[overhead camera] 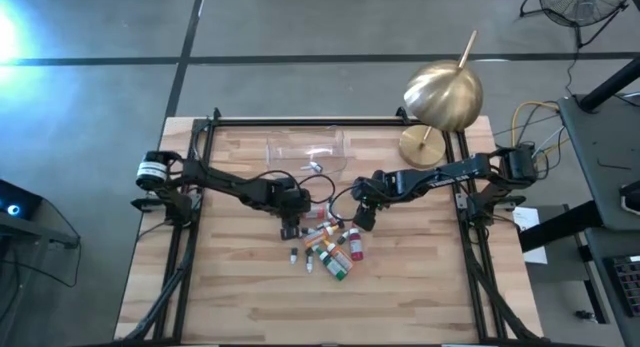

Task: Pick & Place food coloring
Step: Put the large orange food coloring bottle into the transparent bin

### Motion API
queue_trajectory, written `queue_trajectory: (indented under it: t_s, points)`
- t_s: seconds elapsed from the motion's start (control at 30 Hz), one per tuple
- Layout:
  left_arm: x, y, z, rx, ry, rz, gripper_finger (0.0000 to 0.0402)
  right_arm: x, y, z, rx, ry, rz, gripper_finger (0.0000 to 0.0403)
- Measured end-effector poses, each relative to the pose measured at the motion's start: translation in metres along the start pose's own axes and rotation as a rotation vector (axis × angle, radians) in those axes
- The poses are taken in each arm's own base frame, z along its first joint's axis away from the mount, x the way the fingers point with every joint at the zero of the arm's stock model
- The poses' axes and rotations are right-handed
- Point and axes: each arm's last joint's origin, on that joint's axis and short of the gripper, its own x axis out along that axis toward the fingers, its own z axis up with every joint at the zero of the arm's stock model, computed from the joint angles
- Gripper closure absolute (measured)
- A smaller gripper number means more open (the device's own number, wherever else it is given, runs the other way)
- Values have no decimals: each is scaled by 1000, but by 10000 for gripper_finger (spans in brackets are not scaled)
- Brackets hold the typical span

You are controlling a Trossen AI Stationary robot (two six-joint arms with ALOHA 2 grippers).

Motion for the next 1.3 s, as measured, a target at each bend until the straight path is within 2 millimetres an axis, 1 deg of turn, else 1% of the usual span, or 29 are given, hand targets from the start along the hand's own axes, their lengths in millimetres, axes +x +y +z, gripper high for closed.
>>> queue_trajectory:
  t_s: [0.13, 0.23, 0.3, 0.4, 0.5, 0.57, 0.63, 0.7, 0.77, 0.83, 0.93, 1.0, 1.07, 1.1, 1.2, 1.23, 1.3]
  points:
    - [4, 0, 0, -21, 13, 1, 262, 0, 0, 0, 0, 0, -1, 170]
    - [3, 0, 1, -22, 16, 2, 288, 0, 0, 0, 1, 0, -1, 170]
    - [0, 0, 4, -35, 21, 3, 308, 0, 0, 0, -1, 0, -1, 170]
    - [-9, 1, 12, -49, 37, 7, 309, 0, 0, 0, -3, 0, -2, 170]
    - [-27, 2, 27, -54, 19, 4, 309, 0, 0, 0, -3, -1, -4, 170]
    - [-46, 3, 39, -42, -20, 12, 309, 0, 0, 0, -3, -3, -6, 170]
    - [-69, 7, 50, -24, -65, 78, 309, 0, -1, 0, -3, -8, -18, 170]
    - [-88, 16, 57, -19, -91, 183, 309, 0, -1, 1, -3, -10, -23, 170]
    - [-102, 32, 62, -57, -108, 274, 309, 0, -1, 1, -1, -13, -24, 170]
    - [-110, 52, 64, -114, -98, 313, 309, 0, -1, 1, -1, -16, -25, 170]
    - [-109, 85, 61, -242, -72, 328, 308, 0, -1, 2, -4, -26, -21, 170]
    - [-106, 105, 59, -366, -74, 279, 287, 0, -1, 3, -4, -33, -18, 170]
    - [-106, 120, 56, -475, -75, 267, 246, 0, -1, 3, -3, -34, -17, 170]
    - [-106, 123, 55, -513, -78, 271, 226, 0, -1, 3, -2, -33, -17, 170]
    - [-116, 118, 52, -528, -79, 240, 176, 0, -1, 3, 3, -31, -18, 170]
    - [-122, 113, 52, -517, -94, 207, 163, 0, -1, 3, 3, -31, -18, 170]
    - [-136, 100, 53, -442, -137, 100, 147, 0, -1, 3, 3, -31, -18, 170]
